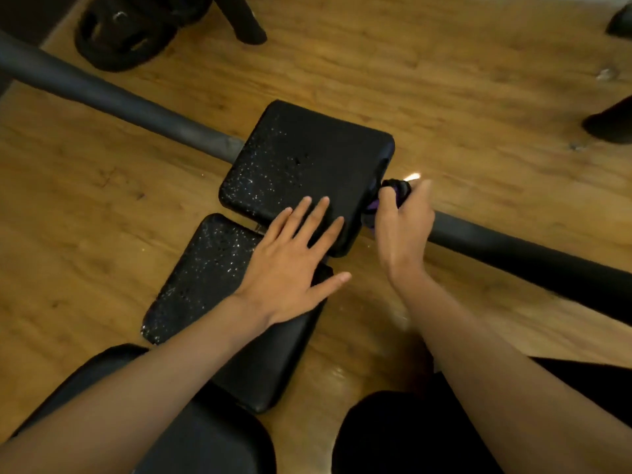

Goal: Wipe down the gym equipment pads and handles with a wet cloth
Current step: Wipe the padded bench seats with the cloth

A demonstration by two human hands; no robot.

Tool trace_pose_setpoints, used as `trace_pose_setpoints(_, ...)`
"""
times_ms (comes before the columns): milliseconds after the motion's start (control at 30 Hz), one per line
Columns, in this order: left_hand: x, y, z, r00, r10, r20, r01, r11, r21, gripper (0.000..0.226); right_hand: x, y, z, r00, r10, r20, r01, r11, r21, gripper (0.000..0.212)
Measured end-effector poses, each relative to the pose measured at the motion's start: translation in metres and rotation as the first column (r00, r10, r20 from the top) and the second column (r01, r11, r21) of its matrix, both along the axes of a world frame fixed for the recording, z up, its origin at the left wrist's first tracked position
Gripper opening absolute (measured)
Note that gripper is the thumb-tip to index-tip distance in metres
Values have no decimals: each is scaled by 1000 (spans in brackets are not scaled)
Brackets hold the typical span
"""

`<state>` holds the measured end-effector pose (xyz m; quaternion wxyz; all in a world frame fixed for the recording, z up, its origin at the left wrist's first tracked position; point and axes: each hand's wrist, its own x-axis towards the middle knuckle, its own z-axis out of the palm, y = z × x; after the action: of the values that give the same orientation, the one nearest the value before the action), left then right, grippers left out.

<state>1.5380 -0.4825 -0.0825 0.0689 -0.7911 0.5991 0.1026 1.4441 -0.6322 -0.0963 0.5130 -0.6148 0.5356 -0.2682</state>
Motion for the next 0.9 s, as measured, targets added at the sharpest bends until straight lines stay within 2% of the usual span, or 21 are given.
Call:
trace_pose_setpoints(167,25,1,-32,991,-128,-32,124,986,-107,79,36,-5,-39,972,-152,179,162,986,-42,15)
trace_pose_setpoints(233,30,3,-39,988,-135,-68,123,980,-157,75,39,-5,-49,969,-167,180,181,981,-63,19)
trace_pose_setpoints(367,32,6,-48,988,-109,-110,82,970,-229,68,42,5,-52,996,9,91,-8,1000,-16,45)
trace_pose_setpoints(467,34,6,-51,988,-112,-109,78,958,-276,64,38,21,-49,986,82,148,-84,996,11,54)
trace_pose_setpoints(700,32,8,-49,984,-86,-157,37,956,-291,64,17,84,-56,961,14,277,-44,994,104,61)
trace_pose_setpoints(767,33,8,-49,985,-81,-152,34,956,-291,64,26,64,-54,956,6,294,-39,993,109,61)
trace_pose_setpoints(900,32,4,-51,990,-75,-120,38,958,-284,64,59,-36,-55,963,17,270,-26,999,31,63)
